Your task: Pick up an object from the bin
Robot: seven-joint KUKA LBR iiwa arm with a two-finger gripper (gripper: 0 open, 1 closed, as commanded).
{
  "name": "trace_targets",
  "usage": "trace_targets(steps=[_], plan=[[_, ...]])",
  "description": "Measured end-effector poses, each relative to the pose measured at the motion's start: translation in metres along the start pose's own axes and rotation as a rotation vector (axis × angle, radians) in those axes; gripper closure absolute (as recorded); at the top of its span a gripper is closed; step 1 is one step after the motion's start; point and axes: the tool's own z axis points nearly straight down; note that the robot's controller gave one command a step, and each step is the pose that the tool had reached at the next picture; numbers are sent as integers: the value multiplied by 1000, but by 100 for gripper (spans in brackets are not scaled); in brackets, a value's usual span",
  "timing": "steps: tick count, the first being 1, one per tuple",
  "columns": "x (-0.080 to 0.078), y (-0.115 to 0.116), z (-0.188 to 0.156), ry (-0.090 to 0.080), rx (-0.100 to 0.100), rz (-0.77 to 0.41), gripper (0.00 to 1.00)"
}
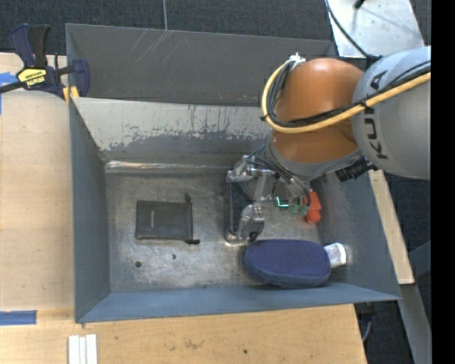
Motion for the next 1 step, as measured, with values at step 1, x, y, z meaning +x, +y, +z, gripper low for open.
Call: trace_targets(steps=[1], plan=[[-39,75,109,-9,3,-162,0]])
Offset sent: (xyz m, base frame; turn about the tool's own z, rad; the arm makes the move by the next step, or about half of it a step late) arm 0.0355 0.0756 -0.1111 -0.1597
